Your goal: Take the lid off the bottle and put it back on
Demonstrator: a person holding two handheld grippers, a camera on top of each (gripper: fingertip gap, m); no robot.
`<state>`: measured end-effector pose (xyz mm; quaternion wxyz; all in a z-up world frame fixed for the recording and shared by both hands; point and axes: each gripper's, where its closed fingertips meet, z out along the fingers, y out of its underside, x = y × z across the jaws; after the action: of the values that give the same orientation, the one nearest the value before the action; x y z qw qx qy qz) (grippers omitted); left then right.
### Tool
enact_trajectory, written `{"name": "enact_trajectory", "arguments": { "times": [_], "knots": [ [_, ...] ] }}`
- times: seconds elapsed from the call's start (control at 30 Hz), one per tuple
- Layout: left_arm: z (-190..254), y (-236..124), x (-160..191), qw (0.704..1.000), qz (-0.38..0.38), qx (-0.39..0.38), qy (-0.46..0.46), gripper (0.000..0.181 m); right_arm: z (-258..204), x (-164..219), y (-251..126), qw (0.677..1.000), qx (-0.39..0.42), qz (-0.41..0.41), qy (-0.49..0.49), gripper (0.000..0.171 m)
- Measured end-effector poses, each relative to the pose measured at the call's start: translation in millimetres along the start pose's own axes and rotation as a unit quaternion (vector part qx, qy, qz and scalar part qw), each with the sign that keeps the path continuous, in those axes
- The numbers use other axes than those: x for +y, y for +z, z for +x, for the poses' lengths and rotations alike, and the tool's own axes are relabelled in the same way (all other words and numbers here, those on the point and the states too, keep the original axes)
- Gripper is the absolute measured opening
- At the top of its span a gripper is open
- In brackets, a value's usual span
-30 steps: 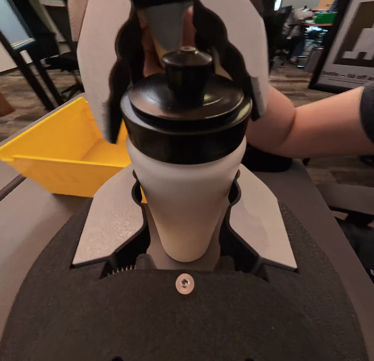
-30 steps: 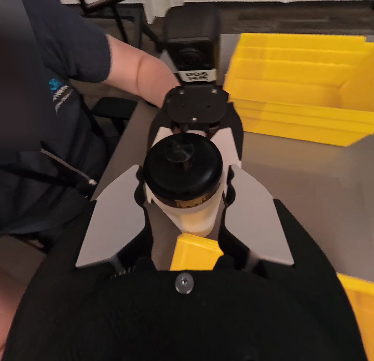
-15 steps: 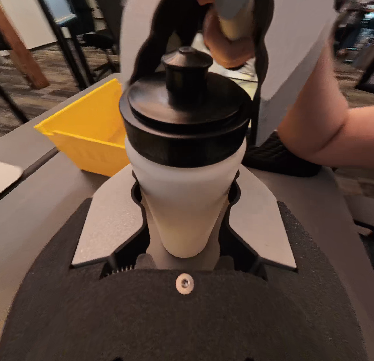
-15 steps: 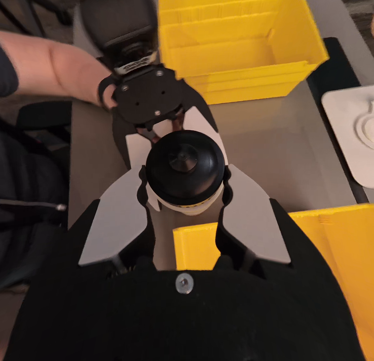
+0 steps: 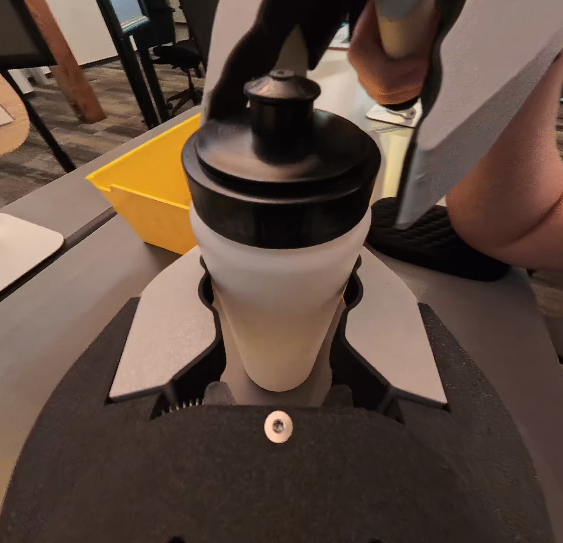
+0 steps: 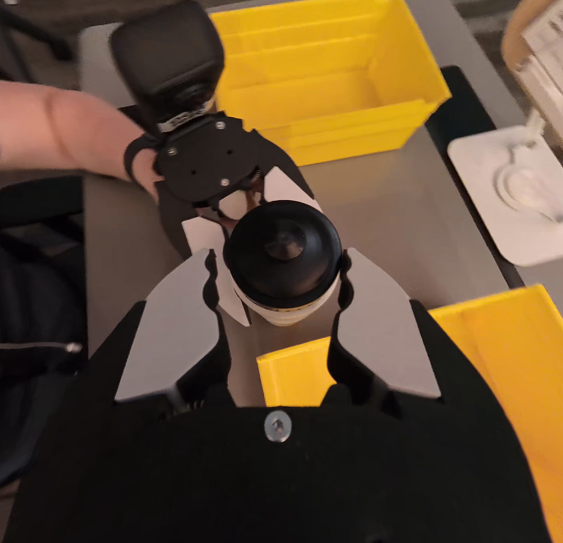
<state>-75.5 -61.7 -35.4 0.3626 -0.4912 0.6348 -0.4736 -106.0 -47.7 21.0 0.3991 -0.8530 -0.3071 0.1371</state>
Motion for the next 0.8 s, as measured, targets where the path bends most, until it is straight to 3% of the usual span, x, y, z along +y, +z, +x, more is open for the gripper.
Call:
{"name": "enact_trajectory", "arguments": {
  "times": [0.07,0.17,0.27,0.33,0.4,0.47,0.57,0.7,0.8],
  "knots": [
    [0.2,-0.2,0.7,1.000,-0.005,-0.003,0.003,0.086,3.8,0.2,1.4,0.999,0.031,-0.008,0.010,0.072],
    [14.7,0.4,1.2,0.999,-0.008,0.047,0.018,0.085,-4.8,5.6,-3.5,1.000,0.002,-0.023,-0.012,0.072],
    [44.6,-1.8,2.3,0.989,-0.008,0.139,0.047,0.086,-27.5,13.5,-13.8,0.991,-0.094,-0.017,-0.097,0.072],
    [66.9,-4.8,2.9,0.979,-0.002,0.192,0.072,0.086,-50.1,17.8,-22.7,0.968,-0.185,0.023,-0.167,0.072],
    [68.9,-2.8,2.8,0.980,-0.006,0.188,0.064,0.086,-54.2,19.5,-25.3,0.960,-0.225,0.036,-0.161,0.073],
    [53.3,0.6,1.7,0.988,-0.005,0.147,0.049,0.086,-42.1,17.4,-20.1,0.972,-0.197,0.027,-0.125,0.074],
    [21.2,1.1,0.7,0.997,-0.007,0.068,0.021,0.086,-14.9,10.8,-9.5,0.993,-0.098,0.012,-0.067,0.090],
    [-7.4,-3.2,0.1,1.000,-0.003,0.002,-0.024,0.086,5.6,1.8,-2.4,0.999,0.003,0.005,0.044,0.089],
    [-9.6,-4.2,0.6,1.000,-0.007,-0.006,-0.026,0.086,7.9,0.7,6.1,0.998,0.045,-0.009,0.046,0.078]
  ]
}}
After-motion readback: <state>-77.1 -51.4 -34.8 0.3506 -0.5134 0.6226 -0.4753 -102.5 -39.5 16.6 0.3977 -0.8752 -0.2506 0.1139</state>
